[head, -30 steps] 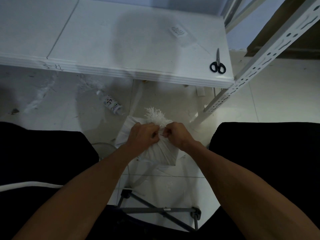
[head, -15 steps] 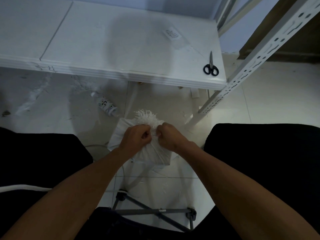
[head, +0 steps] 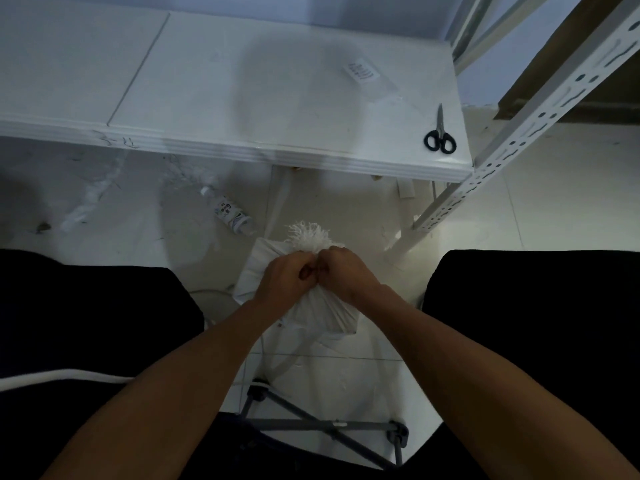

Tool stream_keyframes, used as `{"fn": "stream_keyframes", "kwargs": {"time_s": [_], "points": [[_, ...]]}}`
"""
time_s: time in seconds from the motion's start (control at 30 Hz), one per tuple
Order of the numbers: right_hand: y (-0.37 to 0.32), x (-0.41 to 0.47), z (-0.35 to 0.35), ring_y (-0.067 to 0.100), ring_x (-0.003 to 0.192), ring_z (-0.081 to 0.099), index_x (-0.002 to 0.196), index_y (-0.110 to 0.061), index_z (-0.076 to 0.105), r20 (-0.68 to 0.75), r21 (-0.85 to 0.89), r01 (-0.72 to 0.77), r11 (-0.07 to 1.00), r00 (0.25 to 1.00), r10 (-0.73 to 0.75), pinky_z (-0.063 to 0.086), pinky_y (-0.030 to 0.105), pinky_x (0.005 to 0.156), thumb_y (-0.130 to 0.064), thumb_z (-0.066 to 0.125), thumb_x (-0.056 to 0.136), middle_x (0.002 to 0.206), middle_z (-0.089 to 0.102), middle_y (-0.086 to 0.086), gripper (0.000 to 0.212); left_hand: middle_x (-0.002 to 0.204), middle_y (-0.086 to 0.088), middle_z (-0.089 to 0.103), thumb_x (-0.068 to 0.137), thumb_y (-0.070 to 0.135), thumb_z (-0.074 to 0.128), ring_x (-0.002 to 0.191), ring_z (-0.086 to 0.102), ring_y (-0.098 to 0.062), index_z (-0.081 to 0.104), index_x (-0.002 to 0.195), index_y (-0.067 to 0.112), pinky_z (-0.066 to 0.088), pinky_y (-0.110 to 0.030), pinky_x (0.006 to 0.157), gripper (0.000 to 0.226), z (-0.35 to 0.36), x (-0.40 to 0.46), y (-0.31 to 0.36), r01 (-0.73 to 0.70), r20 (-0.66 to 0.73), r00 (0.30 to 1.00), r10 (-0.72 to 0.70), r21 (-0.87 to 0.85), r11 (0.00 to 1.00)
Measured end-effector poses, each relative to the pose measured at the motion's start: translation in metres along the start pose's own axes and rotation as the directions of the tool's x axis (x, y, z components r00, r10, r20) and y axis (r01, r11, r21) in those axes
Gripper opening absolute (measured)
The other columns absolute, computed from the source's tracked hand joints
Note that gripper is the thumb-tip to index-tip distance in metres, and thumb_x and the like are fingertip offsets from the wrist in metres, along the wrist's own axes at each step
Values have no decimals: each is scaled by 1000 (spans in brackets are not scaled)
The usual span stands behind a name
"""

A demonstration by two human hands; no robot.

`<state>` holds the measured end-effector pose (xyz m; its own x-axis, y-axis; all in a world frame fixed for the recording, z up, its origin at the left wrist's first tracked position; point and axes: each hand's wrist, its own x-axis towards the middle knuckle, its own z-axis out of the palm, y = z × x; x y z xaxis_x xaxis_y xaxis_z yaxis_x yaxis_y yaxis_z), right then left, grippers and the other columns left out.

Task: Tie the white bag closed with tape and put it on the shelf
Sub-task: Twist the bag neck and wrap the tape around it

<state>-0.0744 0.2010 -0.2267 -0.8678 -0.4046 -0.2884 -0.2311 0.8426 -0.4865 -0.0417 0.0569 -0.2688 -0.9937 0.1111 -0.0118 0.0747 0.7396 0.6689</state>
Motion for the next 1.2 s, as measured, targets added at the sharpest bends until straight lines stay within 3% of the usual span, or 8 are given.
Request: {"fn": "stream_keyframes", "kwargs": {"time_s": [0.17, 0.37, 0.53, 0.87, 1.1, 1.2], "points": [[8, 0, 4, 32, 85, 63, 85, -5, 69, -3, 74, -22, 997, 1000, 22, 43, 32, 72, -16, 65, 78, 91, 71, 16, 13, 77, -2, 65, 75, 19, 69, 71, 61, -20, 66, 81, 14, 46, -34, 64, 7, -3, -2, 2, 26, 1, 1000, -26, -7, 1000], [6, 7, -2, 26, 72, 60, 68, -15, 61, 23, 103, -14, 995, 1000, 12, 49, 37, 68, -20, 72, 72, 77, 68, 11, 13, 81, -4, 68, 73, 23, 68, 74, 64, -23, 68, 83, 15, 48, -37, 64, 13, -4, -3, 3, 39, -15, 999, -39, -24, 999], [7, 6, 0, 29, 74, 63, 73, -8, 69, 4, 97, -35, 995, 999, 35, 52, 39, 71, -19, 74, 70, 79, 70, 14, 12, 77, -3, 65, 73, 20, 69, 71, 61, -19, 68, 78, 13, 49, -36, 63, 9, -5, -3, 2, 1, -33, 999, -2, -34, 999], [6, 1, 0, 26, 77, 63, 78, -6, 75, -6, 179, -118, 977, 993, 121, 50, 36, 71, -17, 73, 72, 82, 71, 13, 12, 73, -1, 45, 73, 15, 70, 65, 47, -15, 52, 67, 17, 32, -25, 59, 19, -2, 0, 0, 9, 0, 1000, -9, -85, 996], [5, 1, -1, 27, 75, 65, 75, -6, 75, 10, 184, -153, 971, 988, 154, 53, 38, 71, -15, 74, 70, 79, 72, 14, 10, 91, -7, 38, 71, 30, 61, 77, 45, -22, 56, 65, 12, 41, -26, 67, 20, 2, 0, -3, -34, -110, 994, 21, -114, 993], [6, 1, -3, 27, 73, 66, 74, -8, 75, 24, 174, -153, 973, 988, 152, 55, 37, 69, -13, 72, 70, 78, 72, 14, 8, 113, -11, 40, 68, 23, 67, 86, 49, -26, 59, 65, 11, 45, -33, 79, 15, 6, 1, -8, -29, -110, 994, 16, -110, 994]]}}
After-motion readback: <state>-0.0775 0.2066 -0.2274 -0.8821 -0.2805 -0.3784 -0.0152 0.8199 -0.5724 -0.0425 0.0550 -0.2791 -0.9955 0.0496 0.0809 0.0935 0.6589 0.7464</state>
